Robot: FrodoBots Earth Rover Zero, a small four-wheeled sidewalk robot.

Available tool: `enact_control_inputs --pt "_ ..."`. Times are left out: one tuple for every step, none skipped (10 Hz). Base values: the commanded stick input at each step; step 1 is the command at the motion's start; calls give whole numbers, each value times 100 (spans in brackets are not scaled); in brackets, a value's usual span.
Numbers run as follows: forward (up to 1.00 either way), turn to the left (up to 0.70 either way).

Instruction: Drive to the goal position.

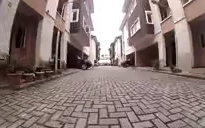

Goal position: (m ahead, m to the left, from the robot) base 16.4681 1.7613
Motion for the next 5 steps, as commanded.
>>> enact_control_inputs --pt "70 0" --pt "70 0" --pt "70 -13" --pt "70 -26" --pt "70 -29"
